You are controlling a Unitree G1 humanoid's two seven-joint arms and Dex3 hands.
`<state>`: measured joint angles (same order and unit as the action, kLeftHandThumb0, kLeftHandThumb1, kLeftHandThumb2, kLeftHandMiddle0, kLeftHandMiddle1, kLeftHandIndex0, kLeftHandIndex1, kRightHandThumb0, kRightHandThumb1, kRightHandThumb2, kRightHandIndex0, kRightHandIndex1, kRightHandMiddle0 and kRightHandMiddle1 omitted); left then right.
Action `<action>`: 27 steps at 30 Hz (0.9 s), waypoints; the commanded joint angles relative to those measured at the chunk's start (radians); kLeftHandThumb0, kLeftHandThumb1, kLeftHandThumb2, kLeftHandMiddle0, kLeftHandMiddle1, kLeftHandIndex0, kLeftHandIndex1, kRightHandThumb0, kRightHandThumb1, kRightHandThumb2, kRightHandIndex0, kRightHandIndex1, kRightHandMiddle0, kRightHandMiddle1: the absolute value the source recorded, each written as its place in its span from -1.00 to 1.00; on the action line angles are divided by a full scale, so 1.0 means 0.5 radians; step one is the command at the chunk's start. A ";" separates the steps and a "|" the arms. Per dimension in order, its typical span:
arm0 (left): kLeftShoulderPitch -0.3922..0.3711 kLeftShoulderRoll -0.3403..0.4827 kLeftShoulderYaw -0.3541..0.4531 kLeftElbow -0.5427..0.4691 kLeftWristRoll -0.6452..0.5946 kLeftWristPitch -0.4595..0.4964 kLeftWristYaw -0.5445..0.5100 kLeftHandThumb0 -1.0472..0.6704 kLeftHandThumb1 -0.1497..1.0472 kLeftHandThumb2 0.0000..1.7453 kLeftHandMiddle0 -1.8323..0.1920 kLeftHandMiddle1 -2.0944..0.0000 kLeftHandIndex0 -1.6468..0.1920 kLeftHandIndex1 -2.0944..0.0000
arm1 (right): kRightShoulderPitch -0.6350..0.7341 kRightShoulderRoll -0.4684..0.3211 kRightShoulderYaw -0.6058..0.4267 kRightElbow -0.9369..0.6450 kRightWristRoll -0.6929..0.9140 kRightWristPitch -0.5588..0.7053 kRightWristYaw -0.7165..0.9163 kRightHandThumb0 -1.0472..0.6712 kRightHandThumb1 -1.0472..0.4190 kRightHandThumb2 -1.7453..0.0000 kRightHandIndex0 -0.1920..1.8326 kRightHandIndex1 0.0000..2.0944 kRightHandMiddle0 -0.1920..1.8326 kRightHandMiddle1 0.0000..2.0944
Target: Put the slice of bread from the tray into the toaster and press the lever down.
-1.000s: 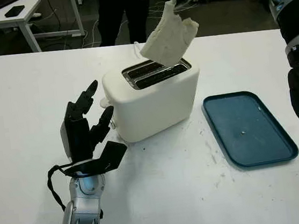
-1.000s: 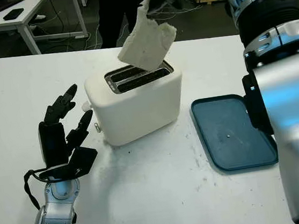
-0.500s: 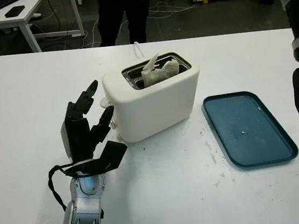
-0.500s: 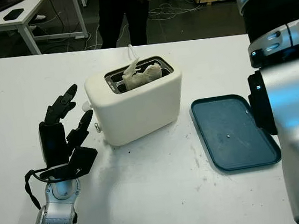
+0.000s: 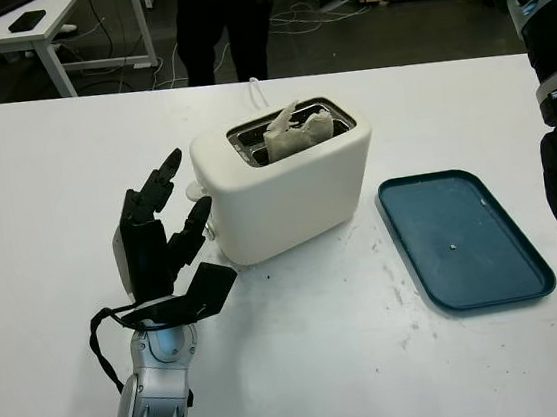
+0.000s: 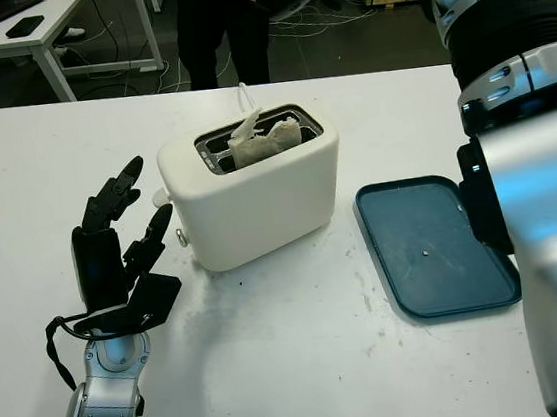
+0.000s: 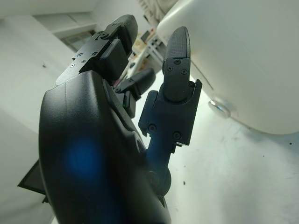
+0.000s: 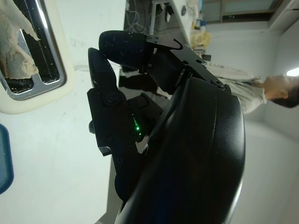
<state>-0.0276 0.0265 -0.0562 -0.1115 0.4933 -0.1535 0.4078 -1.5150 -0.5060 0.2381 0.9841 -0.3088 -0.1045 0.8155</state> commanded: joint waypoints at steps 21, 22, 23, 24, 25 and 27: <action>-0.004 0.030 0.000 -0.009 0.031 -0.019 0.004 -0.29 0.79 -0.77 0.52 0.07 0.14 0.93 | 1.315 -0.455 -0.152 -0.587 -0.473 -0.858 -1.476 -0.42 -0.83 0.65 0.08 0.61 -0.10 0.51; -0.004 0.029 0.002 -0.017 0.024 -0.013 -0.005 -0.29 0.79 -0.77 0.52 0.07 0.14 0.93 | 1.415 -0.459 -0.181 -0.616 -0.469 -0.897 -1.575 -0.45 -0.83 0.63 0.06 0.64 -0.14 0.54; -0.005 0.029 0.004 -0.019 0.018 -0.013 -0.010 -0.30 0.79 -0.76 0.52 0.07 0.14 0.93 | 1.505 -0.460 -0.207 -0.647 -0.459 -0.928 -1.658 -0.47 -0.83 0.62 0.05 0.65 -0.15 0.55; -0.006 0.028 0.006 -0.020 0.010 -0.015 -0.013 -0.30 0.79 -0.76 0.52 0.07 0.14 0.93 | 1.582 -0.460 -0.229 -0.677 -0.449 -0.954 -1.725 -0.49 -0.83 0.62 0.05 0.66 -0.16 0.54; -0.007 0.028 0.007 -0.020 0.011 -0.015 -0.011 -0.30 0.79 -0.76 0.52 0.07 0.14 0.93 | 1.669 -0.452 -0.258 -0.714 -0.425 -0.979 -1.785 -0.50 -0.83 0.62 0.05 0.64 -0.14 0.45; -0.010 0.026 0.009 -0.021 0.012 -0.014 -0.008 -0.28 0.79 -0.77 0.52 0.07 0.14 0.92 | 1.827 -0.420 -0.321 -0.775 -0.351 -1.037 -1.862 -0.48 -0.83 0.67 0.05 0.66 -0.04 0.26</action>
<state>-0.0281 0.0354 -0.0532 -0.1145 0.4992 -0.1612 0.4052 -0.6353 -0.7299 0.1026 0.6274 -0.5175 -0.5923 -0.0817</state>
